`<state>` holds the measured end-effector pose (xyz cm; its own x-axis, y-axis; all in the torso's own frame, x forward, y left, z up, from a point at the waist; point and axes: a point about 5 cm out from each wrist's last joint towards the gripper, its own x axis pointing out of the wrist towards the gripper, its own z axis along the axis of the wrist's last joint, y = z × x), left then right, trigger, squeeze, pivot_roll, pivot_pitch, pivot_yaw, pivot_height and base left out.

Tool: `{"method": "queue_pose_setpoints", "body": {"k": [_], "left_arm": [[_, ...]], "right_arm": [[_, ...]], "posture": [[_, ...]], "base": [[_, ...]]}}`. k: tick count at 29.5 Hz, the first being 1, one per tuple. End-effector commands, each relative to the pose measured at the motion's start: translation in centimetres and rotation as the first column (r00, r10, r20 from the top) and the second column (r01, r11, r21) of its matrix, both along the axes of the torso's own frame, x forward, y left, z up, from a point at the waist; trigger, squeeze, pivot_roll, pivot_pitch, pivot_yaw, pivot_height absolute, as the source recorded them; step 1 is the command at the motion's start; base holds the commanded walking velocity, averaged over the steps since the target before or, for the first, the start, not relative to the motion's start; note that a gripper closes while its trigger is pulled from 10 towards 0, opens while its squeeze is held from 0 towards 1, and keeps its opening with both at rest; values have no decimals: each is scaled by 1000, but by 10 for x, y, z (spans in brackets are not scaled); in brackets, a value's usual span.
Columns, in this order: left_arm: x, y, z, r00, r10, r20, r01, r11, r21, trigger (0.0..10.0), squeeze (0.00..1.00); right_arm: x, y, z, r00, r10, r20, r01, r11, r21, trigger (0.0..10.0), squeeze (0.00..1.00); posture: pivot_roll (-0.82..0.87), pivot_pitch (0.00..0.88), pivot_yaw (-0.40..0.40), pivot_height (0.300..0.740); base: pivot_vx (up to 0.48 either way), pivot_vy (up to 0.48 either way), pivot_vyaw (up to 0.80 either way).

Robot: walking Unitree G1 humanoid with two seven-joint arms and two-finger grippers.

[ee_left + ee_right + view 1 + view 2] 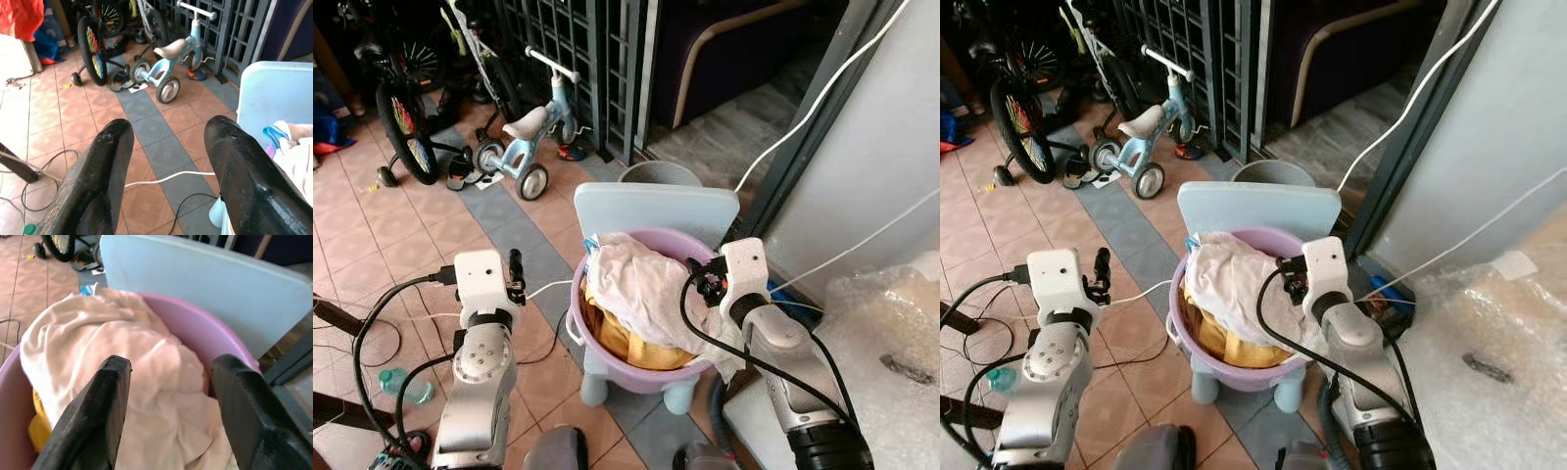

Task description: Clothes washing

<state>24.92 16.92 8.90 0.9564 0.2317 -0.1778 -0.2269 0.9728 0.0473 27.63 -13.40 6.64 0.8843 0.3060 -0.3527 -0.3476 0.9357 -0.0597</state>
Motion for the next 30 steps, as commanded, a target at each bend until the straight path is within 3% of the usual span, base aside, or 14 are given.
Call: {"method": "queue_pose_setpoints", "body": {"k": [1, 7, 15, 20, 27, 30], "left_arm": [[-3, 2, 0, 1000, 11, -23, -11, 1000, -6, 10000, 0], [-9, 5, 0, 999, 9, -37, -9, 1000, 7, 10000, 0], [-11, 1, 4, 999, -12, -38, 12, 1000, 7, 10000, 0], [-10, -2, 7, 999, -22, -32, 23, 1000, 13, 10000, 0], [-9, -3, 9, 999, -38, -28, 39, 999, 13, 10000, 0], [-8, -5, 8, 998, -42, -38, 43, 999, 16, 10000, 0]], "right_arm": [[-1, 3, -6, 999, 34, -30, -35, 999, -26, 10000, 0], [6, 7, -14, 998, 25, -65, -27, 999, -40, 10000, 0], [20, 19, -16, 998, 2, -68, -6, 998, -67, 10000, 0], [27, 17, -20, 995, -74, -63, 64, 988, -142, 10000, 0], [31, 11, -19, 992, -123, -26, 118, 980, -162, 10000, 0], [32, 3, -26, 988, -154, -24, 145, 964, -222, 10000, 0]], "posture": [[51, 132, -6, 740], [77, 151, -8, 740], [98, 163, -13, 740], [108, 168, -10, 740], [105, 169, -9, 740], [106, 172, -9, 740]], "base": [[0, 379, 0], [0, 467, 0], [0, 0, 0], [0, 0, 0], [0, 0, 0], [0, 0, 0]]}}
